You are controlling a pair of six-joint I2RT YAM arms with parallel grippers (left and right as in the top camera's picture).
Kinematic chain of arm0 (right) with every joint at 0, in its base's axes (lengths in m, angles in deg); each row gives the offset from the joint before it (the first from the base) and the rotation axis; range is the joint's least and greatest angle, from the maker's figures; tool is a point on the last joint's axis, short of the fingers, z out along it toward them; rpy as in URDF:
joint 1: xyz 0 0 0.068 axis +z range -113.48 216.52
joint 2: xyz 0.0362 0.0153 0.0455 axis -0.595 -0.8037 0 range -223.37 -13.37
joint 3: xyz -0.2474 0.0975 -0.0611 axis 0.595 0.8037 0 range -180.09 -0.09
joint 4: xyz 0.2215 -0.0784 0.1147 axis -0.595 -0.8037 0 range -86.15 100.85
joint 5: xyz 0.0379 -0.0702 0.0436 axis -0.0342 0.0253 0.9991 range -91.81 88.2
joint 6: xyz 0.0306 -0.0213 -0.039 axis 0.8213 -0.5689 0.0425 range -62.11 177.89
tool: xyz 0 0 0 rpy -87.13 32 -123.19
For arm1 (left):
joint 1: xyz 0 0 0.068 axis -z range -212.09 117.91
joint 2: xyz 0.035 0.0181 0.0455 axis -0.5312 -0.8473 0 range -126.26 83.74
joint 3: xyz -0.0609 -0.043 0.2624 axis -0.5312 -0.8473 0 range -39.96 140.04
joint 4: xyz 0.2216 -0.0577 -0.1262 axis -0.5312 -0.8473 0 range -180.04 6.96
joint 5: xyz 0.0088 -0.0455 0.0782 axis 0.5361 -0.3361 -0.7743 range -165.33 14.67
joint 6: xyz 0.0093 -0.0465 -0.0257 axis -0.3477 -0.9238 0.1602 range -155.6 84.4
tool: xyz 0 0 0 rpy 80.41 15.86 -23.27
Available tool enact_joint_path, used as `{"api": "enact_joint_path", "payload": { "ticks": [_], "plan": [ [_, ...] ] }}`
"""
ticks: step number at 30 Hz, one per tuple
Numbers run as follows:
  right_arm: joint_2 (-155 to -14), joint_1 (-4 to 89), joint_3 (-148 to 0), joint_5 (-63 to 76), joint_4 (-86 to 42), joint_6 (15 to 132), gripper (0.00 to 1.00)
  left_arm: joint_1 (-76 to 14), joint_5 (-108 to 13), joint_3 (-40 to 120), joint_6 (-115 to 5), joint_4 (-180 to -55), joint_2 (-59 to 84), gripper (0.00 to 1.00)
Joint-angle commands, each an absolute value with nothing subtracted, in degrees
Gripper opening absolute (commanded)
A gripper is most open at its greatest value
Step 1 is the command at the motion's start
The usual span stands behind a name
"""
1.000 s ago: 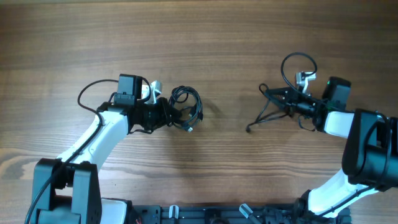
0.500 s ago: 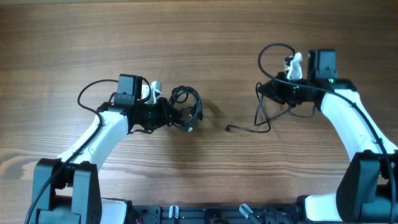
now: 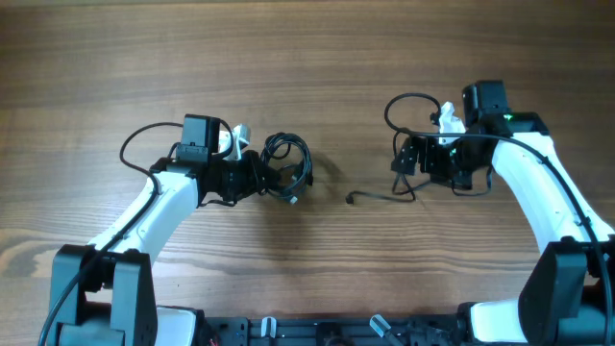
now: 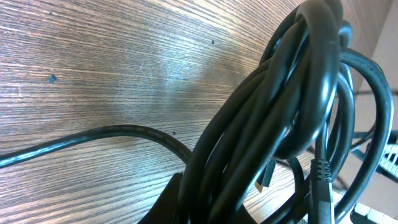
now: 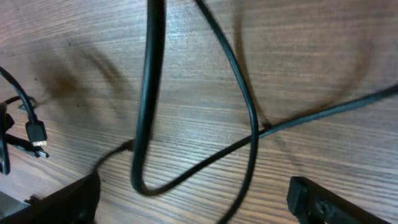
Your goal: Untangle cables
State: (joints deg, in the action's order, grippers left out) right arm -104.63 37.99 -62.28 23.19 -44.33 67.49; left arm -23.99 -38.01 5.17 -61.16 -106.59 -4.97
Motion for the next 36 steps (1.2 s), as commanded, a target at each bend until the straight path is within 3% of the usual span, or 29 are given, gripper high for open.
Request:
{"api": "enact_joint_path", "payload": {
  "ticks": [1, 4, 8, 12, 16, 19, 25, 30, 36],
  "plan": [
    [-103.9, 38.2, -61.4, 24.2, -47.2, 73.9, 1.0, -24.1, -37.9, 4.9, -60.0, -106.6, -5.3, 0.04],
    [-103.9, 38.3, -61.4, 24.2, -50.4, 86.6, 1.0, -24.1, -37.9, 4.9, -60.0, -106.6, -5.3, 0.04],
    [-103.9, 40.6, -61.5, 27.9, -47.0, 73.4, 1.0, -24.1, -37.9, 4.9, -60.0, -106.6, -5.3, 0.05],
    [-103.9, 40.5, -66.2, 12.3, -53.7, 77.0, 1.0, -24.1, -37.9, 4.9, -60.0, -106.6, -5.3, 0.06],
    [-103.9, 40.5, -79.0, 9.1, -59.9, 76.3, 1.0, -24.1, -37.9, 4.9, -60.0, -106.6, -5.3, 0.06],
    [-103.9, 40.5, -79.9, 8.2, -62.3, 76.0, 1.0, -24.1, -37.9, 4.9, -60.0, -106.6, -5.3, 0.06],
    [-103.9, 43.1, -73.7, 23.7, -58.5, 80.6, 1.0, -24.1, -37.9, 4.9, -60.0, -106.1, -5.3, 0.06],
    [-103.9, 50.3, -69.4, 8.2, -51.3, 67.2, 0.99, -24.1, -37.9, 4.9, -59.8, -106.3, -5.3, 0.1],
    [-103.9, 50.6, -69.2, 8.2, -48.0, 58.9, 0.98, -24.1, -37.9, 4.9, -59.8, -106.3, -5.3, 0.11]
  ]
}}
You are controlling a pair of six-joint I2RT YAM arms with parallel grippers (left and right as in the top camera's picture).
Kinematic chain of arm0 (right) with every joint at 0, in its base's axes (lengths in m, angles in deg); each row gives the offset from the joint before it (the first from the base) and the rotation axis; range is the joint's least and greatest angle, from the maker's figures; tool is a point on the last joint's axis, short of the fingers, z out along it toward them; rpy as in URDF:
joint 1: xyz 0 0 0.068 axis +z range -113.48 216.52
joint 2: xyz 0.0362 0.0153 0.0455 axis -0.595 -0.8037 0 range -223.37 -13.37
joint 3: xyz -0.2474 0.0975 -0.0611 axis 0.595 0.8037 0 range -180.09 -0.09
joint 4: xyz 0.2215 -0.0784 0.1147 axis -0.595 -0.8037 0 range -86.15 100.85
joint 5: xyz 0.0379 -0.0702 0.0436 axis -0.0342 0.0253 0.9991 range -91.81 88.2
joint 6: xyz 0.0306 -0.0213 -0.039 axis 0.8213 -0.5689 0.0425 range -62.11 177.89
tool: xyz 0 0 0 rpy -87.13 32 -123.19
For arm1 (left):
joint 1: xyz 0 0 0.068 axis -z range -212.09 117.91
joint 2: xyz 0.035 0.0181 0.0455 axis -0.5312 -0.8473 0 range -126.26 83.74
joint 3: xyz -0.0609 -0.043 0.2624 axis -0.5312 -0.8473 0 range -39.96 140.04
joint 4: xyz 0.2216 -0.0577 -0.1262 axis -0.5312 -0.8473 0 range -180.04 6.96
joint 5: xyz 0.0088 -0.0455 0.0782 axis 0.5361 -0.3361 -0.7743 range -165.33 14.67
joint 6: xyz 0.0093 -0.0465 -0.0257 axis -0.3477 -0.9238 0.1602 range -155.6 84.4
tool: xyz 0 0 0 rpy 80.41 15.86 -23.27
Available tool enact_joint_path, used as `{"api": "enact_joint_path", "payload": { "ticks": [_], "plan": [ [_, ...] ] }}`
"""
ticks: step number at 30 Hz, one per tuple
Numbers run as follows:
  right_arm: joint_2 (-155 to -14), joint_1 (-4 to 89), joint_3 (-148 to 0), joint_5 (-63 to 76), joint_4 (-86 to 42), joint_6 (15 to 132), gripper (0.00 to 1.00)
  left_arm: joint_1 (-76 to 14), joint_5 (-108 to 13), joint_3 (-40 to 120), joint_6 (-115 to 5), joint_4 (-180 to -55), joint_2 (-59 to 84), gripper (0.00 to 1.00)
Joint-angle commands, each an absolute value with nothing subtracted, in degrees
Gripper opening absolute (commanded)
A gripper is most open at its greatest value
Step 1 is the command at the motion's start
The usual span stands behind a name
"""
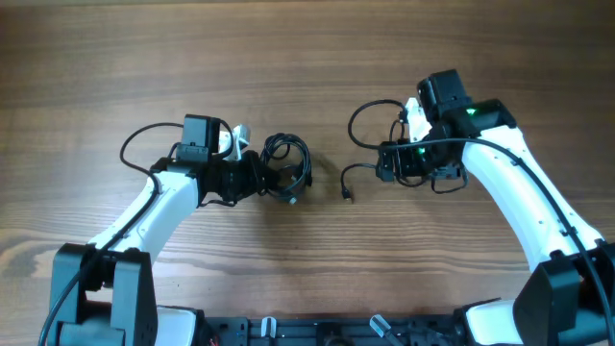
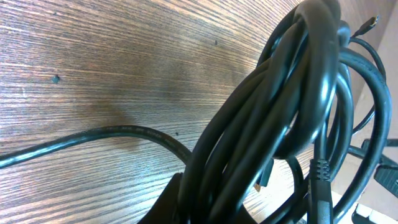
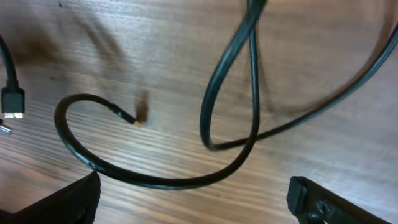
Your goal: Untangle cables
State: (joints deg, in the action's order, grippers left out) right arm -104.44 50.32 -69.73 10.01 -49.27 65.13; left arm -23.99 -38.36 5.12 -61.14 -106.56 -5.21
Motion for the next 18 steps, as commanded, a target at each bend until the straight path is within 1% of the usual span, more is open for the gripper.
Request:
{"api": "enact_joint_path", "payload": {
  "ticks": [1, 4, 6, 7, 8, 9, 10, 12, 13, 14, 15, 18],
  "plan": [
    [-103.9, 50.9, -68.7, 8.2, -46.6, 58.8, 0.97, -24.1, -37.9, 4.9, -59.8, -106.3, -5.3, 0.11],
    [-103.9, 52.8, -65.4, 6.9, -42.7, 58.1, 0.96, -24.1, -37.9, 4.9, -59.8, -106.3, -5.3, 0.11],
    [-103.9, 53.9, -62.5, 5.4, -37.4, 58.1, 0.94, -24.1, -37.9, 4.9, -59.8, -106.4, -5.3, 0.11],
    [-103.9, 54.5, -60.2, 5.4, -33.3, 58.1, 0.89, -24.1, -37.9, 4.9, -59.8, -106.3, -5.3, 0.11],
    [-103.9, 54.8, -58.8, 5.4, -30.8, 58.1, 0.82, -24.1, -37.9, 4.9, -59.8, -106.3, -5.3, 0.11],
    [-103.9, 54.9, -56.8, 5.4, -26.9, 58.1, 0.64, -24.1, -37.9, 4.9, -59.8, -106.4, -5.3, 0.11],
    [-103.9, 54.9, -54.8, 5.4, -23.4, 58.3, 0.44, -24.1, -37.9, 4.9, -59.8, -106.4, -5.3, 0.11],
    [-103.9, 54.9, -53.3, 5.5, -21.2, 61.0, 0.13, -24.1, -37.9, 4.9, -59.8, -106.4, -5.3, 0.11],
    [-103.9, 54.9, -53.3, 5.7, -21.2, 63.9, 0.04, -24.1, -37.9, 4.9, -59.8, -106.4, -5.3, 0.11],
    [-103.9, 54.9, -53.3, 6.9, -21.4, 69.9, 0.04, -24.1, -38.2, 4.9, -59.8, -106.4, -5.3, 0.1],
    [-103.9, 54.9, -53.3, 7.6, -20.8, 72.4, 0.04, -24.1, -40.1, 4.9, -59.8, -106.4, -5.3, 0.1],
    [-103.9, 54.8, -53.4, 7.6, -18.3, 76.0, 0.04, -24.1, -41.4, 4.9, -59.8, -106.3, -5.3, 0.09]
  ]
}}
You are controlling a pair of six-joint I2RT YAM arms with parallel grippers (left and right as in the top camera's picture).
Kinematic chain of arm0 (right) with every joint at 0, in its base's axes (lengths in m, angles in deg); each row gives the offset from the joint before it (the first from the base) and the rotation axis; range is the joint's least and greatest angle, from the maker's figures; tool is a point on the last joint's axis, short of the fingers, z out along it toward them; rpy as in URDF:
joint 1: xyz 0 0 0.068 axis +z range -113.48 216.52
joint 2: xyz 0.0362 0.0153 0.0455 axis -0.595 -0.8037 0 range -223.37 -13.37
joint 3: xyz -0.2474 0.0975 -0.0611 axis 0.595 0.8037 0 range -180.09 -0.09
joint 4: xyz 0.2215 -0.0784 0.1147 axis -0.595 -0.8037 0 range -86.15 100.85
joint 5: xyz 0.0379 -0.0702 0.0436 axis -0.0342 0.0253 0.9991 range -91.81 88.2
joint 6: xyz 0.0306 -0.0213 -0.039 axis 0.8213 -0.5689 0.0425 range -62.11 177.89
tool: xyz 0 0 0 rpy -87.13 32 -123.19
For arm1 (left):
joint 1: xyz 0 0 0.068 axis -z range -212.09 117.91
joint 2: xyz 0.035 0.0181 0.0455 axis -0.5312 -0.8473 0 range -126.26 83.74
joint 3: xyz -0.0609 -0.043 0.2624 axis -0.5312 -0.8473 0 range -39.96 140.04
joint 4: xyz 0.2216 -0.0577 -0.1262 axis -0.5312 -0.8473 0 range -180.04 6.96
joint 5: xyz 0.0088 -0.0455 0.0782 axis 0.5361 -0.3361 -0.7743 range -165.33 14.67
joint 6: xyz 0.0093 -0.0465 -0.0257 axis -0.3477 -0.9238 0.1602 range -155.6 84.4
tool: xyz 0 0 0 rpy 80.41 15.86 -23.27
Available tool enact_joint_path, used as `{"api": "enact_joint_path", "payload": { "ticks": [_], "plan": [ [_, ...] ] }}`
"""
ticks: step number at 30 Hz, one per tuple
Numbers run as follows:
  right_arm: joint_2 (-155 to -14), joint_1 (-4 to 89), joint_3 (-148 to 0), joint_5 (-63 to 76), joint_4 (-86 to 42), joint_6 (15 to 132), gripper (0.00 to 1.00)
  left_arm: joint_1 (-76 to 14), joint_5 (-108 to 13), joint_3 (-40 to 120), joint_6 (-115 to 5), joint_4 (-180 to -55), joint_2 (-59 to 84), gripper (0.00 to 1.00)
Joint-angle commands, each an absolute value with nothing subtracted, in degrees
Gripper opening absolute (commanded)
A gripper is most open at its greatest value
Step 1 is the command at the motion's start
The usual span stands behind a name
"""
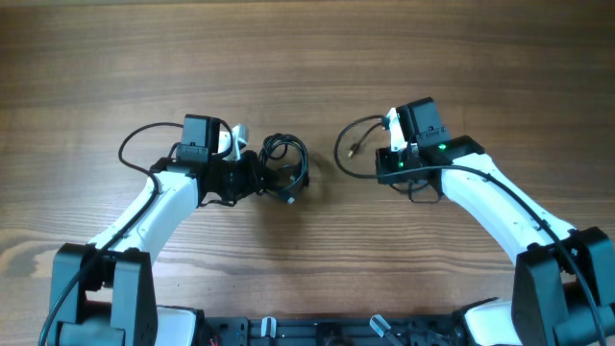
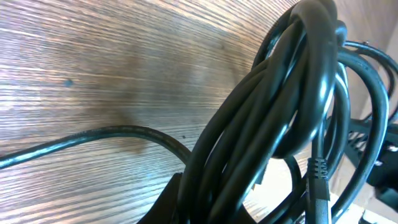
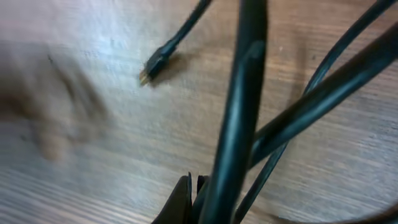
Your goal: Untangle cables
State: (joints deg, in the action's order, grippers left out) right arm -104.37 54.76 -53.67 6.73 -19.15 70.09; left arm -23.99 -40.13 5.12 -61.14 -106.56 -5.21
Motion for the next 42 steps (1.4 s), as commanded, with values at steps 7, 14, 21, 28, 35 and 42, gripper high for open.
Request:
{"api": "enact_joint_path", "payload": {
  "ticks": [7, 14, 21, 28, 35, 42],
  "plan": [
    [-100.0, 50.1, -64.6, 1.3, -30.5, 72.7, 0.04, -24.1, -41.4, 4.9, -59.8, -106.6, -5.3, 0.08],
    [-99.7, 29.3, -72.6, -17.6, -30.3, 72.9, 0.04, -24.1, -41.4, 4.9, -59.8, -106.8, -5.3, 0.09],
    [-108.0, 12.9, -72.6, -20.0, -23.1, 74.6, 0.04, -24.1, -41.4, 4.9, -59.8, -106.8, -5.3, 0.09],
    [-120.5, 7.7, -72.6, -16.2, -20.5, 74.9, 0.1, -24.1, -41.4, 4.9, -59.8, -106.8, -5.3, 0.09],
    [-120.1, 7.7, -80.0, -16.4, -28.4, 74.6, 1.0, -24.0, -42.3, 4.9, -59.8, -106.8, -5.3, 0.17],
    [-110.4, 7.9, -88.8, 17.1, -44.5, 75.2, 1.0, -24.0, -42.3, 4.9, -59.8, -106.8, -5.3, 0.15]
  ]
}}
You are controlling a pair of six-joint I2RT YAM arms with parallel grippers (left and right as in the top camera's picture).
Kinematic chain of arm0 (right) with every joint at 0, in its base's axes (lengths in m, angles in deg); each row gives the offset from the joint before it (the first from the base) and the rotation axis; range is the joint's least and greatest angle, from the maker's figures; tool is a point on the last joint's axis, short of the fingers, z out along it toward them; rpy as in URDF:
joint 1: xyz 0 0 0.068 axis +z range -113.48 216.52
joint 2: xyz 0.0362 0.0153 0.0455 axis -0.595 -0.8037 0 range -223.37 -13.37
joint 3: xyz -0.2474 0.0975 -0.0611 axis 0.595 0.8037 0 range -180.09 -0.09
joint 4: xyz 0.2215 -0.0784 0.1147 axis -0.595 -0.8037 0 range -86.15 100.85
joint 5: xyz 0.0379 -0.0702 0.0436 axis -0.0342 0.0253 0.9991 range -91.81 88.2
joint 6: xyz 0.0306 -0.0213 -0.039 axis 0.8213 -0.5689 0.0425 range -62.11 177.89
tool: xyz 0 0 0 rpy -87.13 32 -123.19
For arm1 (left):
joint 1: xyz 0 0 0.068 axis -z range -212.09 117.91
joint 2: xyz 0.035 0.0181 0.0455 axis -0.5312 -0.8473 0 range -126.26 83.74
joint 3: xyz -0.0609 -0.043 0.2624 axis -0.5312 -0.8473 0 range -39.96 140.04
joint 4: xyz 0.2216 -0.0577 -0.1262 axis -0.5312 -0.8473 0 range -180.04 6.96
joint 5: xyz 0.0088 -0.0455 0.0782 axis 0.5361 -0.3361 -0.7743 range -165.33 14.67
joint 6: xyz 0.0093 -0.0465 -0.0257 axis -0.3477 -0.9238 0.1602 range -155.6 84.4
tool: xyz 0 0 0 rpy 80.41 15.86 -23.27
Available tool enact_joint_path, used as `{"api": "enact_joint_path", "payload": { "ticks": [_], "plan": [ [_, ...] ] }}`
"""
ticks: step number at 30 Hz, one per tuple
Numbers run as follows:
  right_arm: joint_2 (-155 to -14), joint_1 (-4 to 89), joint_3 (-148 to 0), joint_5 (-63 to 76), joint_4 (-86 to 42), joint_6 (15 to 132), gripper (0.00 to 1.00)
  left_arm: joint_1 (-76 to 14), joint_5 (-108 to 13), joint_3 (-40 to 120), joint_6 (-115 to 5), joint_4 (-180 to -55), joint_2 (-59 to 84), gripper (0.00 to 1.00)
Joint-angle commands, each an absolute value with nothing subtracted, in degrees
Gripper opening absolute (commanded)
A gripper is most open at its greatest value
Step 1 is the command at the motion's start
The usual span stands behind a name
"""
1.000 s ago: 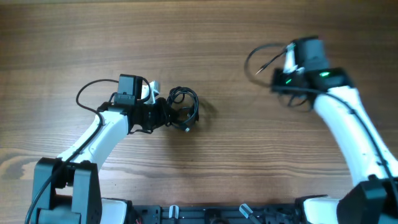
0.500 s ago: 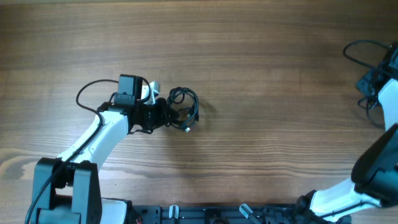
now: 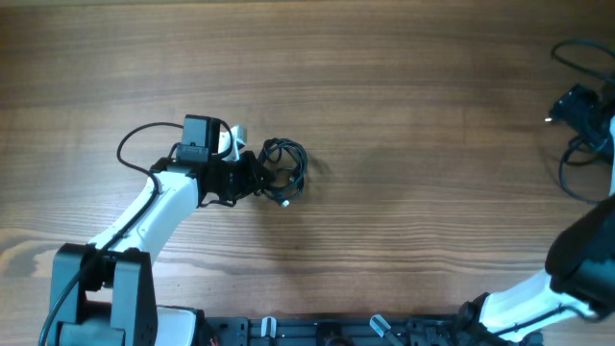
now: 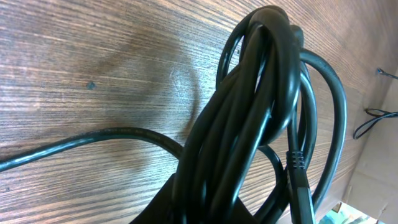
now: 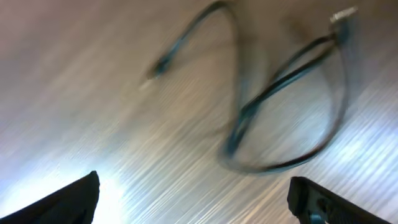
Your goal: Untangle cables
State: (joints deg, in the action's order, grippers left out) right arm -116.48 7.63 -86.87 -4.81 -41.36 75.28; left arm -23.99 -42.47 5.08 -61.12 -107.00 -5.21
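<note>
A coiled bundle of black cable (image 3: 284, 169) lies left of the table's middle, with my left gripper (image 3: 254, 176) shut on its near side. In the left wrist view the bundle (image 4: 255, 118) fills the frame and rises from my left gripper (image 4: 214, 208), while one loose strand (image 4: 74, 144) trails off to the left. My right gripper (image 3: 575, 102) is at the far right edge. The right wrist view is blurred: the right gripper (image 5: 196, 202) is open, with a thin black cable (image 5: 283, 102) lying loose on the wood beyond it.
The wooden table (image 3: 384, 77) carries nothing else. The thin cable's loops (image 3: 569, 173) reach the right edge of the overhead view. The left arm's own lead (image 3: 135, 144) arcs out to the left of its wrist.
My right arm went from beside the bundle at the table's middle to the far right edge. Its gripper, then shut on the thin cable, is now open, with the cable on the table. The left gripper held still.
My left gripper held the coiled bundle throughout. The right gripper stood open over the thin cable right of centre, then further left with the cable near the bundle, then shut on it beside the bundle. Now cable and open gripper are at the far right.
</note>
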Motion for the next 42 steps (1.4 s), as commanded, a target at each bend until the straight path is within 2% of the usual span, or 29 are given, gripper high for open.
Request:
{"api": "enact_joint_path", "payload": {
  "ticks": [1, 2, 3, 5, 7, 11, 13, 16, 20, 23, 24, 25, 27, 28, 29, 31, 32, 34, 36, 37, 39, 40, 42],
  "plan": [
    [-109.1, 8.2, -88.7, 22.9, -47.0, 72.1, 1.0, -24.0, -42.3, 4.9, -59.8, -106.8, -5.3, 0.12],
    [-108.4, 8.6, -88.7, 25.1, -48.5, 70.3, 1.0, -24.0, -42.3, 4.9, -59.8, -106.7, -5.3, 0.06],
    [-107.6, 9.5, -88.7, 25.7, -50.4, 69.3, 0.99, -24.0, -42.2, 4.9, -59.8, -106.6, -5.3, 0.04],
    [-107.5, 11.8, -88.7, 29.4, -53.7, 65.9, 1.0, -24.0, -41.9, 4.9, -59.8, -106.6, -5.3, 0.04],
    [-107.5, 15.3, -88.6, 39.1, -56.9, 59.3, 1.0, -24.0, -38.5, 4.9, -59.5, -106.1, -5.3, 0.04],
    [-107.5, 26.0, -87.7, 42.4, -62.4, 50.3, 1.0, -24.0, -17.0, 4.9, -47.0, -100.6, -5.3, 0.04],
    [-107.5, 33.5, -84.9, 42.4, -61.2, 50.4, 1.0, -24.0, -13.8, 4.9, -44.8, -98.6, -5.3, 0.04],
    [-107.6, 43.9, -79.6, 42.4, -54.8, 55.0, 1.0, -24.0, -12.9, 4.9, -44.8, -97.8, -5.3, 0.04],
    [-107.7, 56.9, -72.9, 42.4, -40.2, 65.9, 0.99, -24.0, -13.0, 4.9, -44.8, -97.8, -5.3, 0.04],
    [-107.7, 62.2, -71.3, 36.1, -33.5, 73.3, 0.94, -24.0, -13.0, 4.9, -44.8, -98.1, -5.3, 0.04],
    [-107.7, 63.4, -71.3, 32.2, -31.7, 75.4, 0.85, -24.0, -13.0, 4.9, -44.8, -98.3, -5.3, 0.04],
    [-107.7, 63.9, -71.3, 30.0, -30.5, 76.2, 0.7, -24.0, -13.2, 4.9, -44.8, -98.7, -5.3, 0.04],
    [-107.7, 64.6, -71.3, 24.9, -29.0, 78.1, 0.26, -24.0, -13.4, 4.9, -44.8, -99.4, -5.3, 0.04],
    [-107.7, 64.6, -71.3, 23.1, -28.9, 78.0, 0.12, -24.0, -13.5, 4.9, -44.8, -99.6, -5.3, 0.04],
    [-107.7, 64.6, -71.3, 20.3, -28.9, 78.0, 0.04, -24.0, -13.6, 4.9, -44.8, -99.8, -5.3, 0.04],
    [-107.7, 64.6, -71.3, 12.4, -29.1, 79.4, 0.04, -24.0, -16.7, 4.9, -44.8, -100.9, -5.3, 0.06],
    [-107.7, 64.6, -71.2, 11.6, -29.1, 80.0, 0.04, -24.0, -18.9, 4.9, -45.0, -101.9, -5.3, 0.1],
    [-107.7, 64.6, -71.2, 13.3, -28.6, 80.5, 0.04, -24.0, -19.7, 4.9, -45.0, -103.3, -5.3, 0.3],
    [-107.7, 64.6, -71.2, 14.2, -27.9, 80.5, 0.04, -24.0, -19.7, 4.9, -45.0, -103.7, -5.3, 0.36],
    [-107.7, 64.6, -71.2, 14.2, -27.5, 80.5, 0.04, -24.0, -19.7, 4.9, -45.0, -103.9, -5.3, 0.44],
    [-107.7, 64.6, -71.2, 14.2, -26.7, 80.5, 0.04, -24.0, -19.7, 4.9, -45.0, -104.8, -5.3, 0.46],
    [-107.7, 64.6, -71.2, 14.1, -26.6, 80.5, 0.04, -24.0, -19.7, 4.9, -45.0, -105.2, -5.3, 0.38],
    [-107.7, 64.6, -71.2, 14.2, -26.4, 80.4, 0.04, -24.0, -19.7, 4.9, -45.0, -105.4, -5.3, 0.34]
  ]
}}
